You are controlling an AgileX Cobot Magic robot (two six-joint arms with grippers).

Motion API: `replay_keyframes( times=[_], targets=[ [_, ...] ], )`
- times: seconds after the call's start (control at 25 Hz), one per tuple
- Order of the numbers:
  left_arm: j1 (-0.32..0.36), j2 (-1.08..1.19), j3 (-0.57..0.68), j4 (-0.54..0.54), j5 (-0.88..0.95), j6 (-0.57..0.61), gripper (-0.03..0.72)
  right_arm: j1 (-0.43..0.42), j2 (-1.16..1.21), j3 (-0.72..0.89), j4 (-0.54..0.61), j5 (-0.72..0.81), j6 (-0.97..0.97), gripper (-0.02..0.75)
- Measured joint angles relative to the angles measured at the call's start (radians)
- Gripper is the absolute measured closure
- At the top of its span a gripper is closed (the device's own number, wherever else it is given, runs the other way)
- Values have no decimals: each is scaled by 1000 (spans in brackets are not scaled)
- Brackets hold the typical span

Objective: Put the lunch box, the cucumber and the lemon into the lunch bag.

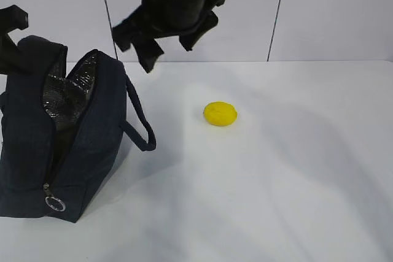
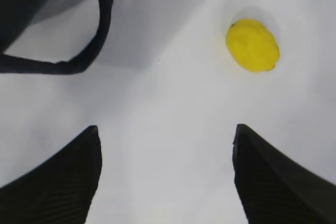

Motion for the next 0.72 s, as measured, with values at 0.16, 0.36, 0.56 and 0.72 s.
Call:
replay_keyframes(
  times=[0.16,0.36,0.56,0.72],
  targets=[
    [0,0,0,1,0,0,694,-18,-55,145,-30,0,-32,151],
    [0,0,0,12,0,0,694,-102,-72,248,57,0,-137,151],
    [0,0,0,23,0,3,694,-229,-73,257,226,-3,-350,151],
    [0,0,0,26,-1,19,694,-287,-73,257,248,-13,-517,151]
  ],
)
